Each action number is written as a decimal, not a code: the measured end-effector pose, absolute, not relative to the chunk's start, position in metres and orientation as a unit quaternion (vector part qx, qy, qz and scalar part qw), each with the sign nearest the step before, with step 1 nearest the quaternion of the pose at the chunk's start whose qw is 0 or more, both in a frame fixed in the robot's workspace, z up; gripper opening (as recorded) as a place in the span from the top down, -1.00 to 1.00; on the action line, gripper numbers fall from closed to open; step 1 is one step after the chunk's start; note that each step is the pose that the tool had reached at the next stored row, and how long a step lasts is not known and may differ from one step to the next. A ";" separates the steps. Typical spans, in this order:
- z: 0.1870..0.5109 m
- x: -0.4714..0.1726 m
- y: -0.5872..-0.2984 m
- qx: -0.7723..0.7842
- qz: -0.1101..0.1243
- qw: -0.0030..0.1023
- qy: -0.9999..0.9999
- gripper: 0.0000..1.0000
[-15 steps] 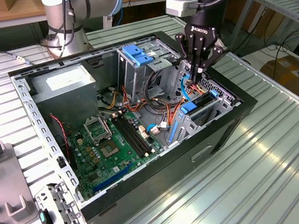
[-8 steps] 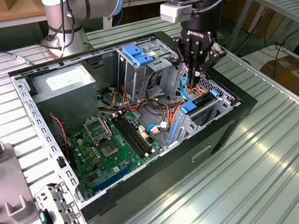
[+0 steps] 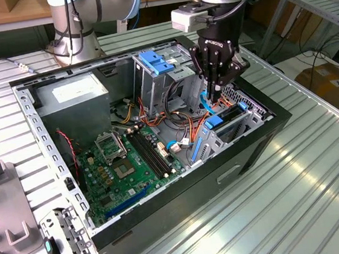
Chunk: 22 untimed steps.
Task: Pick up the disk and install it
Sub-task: 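Insert the second disk wire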
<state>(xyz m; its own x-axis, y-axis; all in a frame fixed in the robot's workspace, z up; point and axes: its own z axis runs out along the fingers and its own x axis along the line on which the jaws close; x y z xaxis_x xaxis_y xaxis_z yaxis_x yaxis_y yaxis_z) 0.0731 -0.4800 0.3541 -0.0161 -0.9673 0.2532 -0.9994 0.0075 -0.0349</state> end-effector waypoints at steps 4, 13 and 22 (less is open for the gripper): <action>0.354 0.073 -0.480 0.697 0.102 0.078 -0.705 0.68; 0.354 0.073 -0.480 0.697 0.102 0.078 -0.705 0.68; 0.352 0.073 -0.500 0.691 0.104 0.064 -0.712 0.68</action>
<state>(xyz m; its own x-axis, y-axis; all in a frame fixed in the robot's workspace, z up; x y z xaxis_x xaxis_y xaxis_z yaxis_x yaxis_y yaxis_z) 0.0731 -0.5002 0.3516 -0.0359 -0.9712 0.2354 -0.9979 0.0222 -0.0602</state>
